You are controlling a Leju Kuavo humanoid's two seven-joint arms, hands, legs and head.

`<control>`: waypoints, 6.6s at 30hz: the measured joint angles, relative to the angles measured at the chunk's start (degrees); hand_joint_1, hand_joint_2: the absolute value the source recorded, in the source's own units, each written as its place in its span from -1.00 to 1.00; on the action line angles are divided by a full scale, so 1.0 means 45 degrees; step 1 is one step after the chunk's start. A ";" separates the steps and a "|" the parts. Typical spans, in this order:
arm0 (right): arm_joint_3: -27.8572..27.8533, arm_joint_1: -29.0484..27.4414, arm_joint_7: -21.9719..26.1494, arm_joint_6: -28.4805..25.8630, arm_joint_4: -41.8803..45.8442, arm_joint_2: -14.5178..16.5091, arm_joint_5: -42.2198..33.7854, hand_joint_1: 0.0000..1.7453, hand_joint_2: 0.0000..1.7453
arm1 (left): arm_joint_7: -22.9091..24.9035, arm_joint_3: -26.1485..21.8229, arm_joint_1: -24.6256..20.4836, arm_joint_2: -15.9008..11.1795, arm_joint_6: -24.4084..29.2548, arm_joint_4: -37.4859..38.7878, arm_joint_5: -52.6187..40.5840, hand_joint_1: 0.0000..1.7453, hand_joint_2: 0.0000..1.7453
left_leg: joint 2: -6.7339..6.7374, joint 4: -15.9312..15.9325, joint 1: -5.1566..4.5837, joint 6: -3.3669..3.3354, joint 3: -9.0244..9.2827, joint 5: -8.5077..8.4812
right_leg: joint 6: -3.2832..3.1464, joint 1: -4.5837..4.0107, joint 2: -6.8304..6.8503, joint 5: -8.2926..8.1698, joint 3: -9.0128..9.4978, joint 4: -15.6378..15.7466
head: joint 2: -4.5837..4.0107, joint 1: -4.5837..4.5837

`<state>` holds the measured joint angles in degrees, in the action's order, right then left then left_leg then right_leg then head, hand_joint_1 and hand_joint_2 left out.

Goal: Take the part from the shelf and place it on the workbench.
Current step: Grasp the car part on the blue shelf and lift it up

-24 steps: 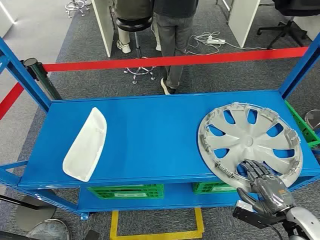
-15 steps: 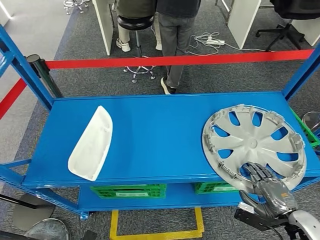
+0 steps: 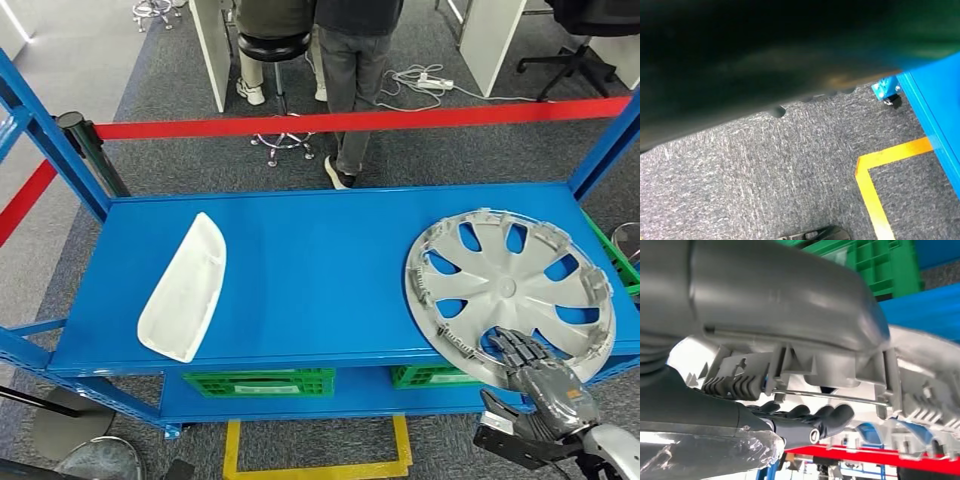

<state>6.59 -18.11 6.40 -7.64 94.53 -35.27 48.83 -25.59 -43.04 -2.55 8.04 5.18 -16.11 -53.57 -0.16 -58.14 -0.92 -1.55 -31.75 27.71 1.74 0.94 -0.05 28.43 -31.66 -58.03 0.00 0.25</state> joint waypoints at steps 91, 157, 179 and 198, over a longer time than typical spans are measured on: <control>-0.0372 0.2242 0.2325 -0.6331 0.4697 0.2506 0.1080 1.00 1.00 | -0.0308 -0.0010 0.0036 0.0214 -0.0023 -0.0004 0.0375 -1.00 -1.00 | 0.0001 0.0129 0.0021 -0.0134 -0.0085 -0.0166 | 0.0233 0.0099 -0.0019 0.0686 -0.1204 -0.2000 | 0.0000 -0.0035; 0.3775 0.3795 0.1883 -0.6947 0.5461 0.5684 0.5600 1.00 1.00 | -0.0242 0.1190 -0.0016 0.0265 0.0765 0.0238 0.0642 -1.00 1.00 | -0.0033 -0.0549 0.0114 0.0253 -0.0625 0.0130 | -0.0303 -0.0033 -0.0009 -0.0215 -0.0307 -0.0069 | 0.0000 -0.0008; 0.3341 0.3393 0.1882 -0.6942 0.5972 0.6180 0.5496 1.00 1.00 | -0.0214 0.1191 0.0003 0.0325 0.0810 0.0267 0.0702 -1.00 1.00 | 0.0085 0.0118 0.0084 -0.0232 -0.0414 -0.0458 | 0.0189 0.0001 0.0028 0.1193 -0.1032 -0.2686 | 0.0000 -0.0078; 0.3439 0.3846 0.1481 -0.6937 0.5440 0.6174 0.5331 1.00 1.00 | -0.0176 0.1207 -0.0084 0.0316 0.0824 0.0267 0.0690 -1.00 1.00 | 0.0000 -0.0003 0.0088 0.0228 0.0859 0.0512 | -0.0322 -0.0127 0.0078 -0.0705 -0.0720 0.0030 | 0.0000 0.0017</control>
<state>22.06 -0.80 13.06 -38.86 119.01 -7.48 72.82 -26.39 -37.60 -2.92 9.46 8.89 -14.91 -50.47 -0.16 -58.15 -0.52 -0.53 -27.89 30.01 0.29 0.37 0.30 25.26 -34.90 -57.90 0.00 0.32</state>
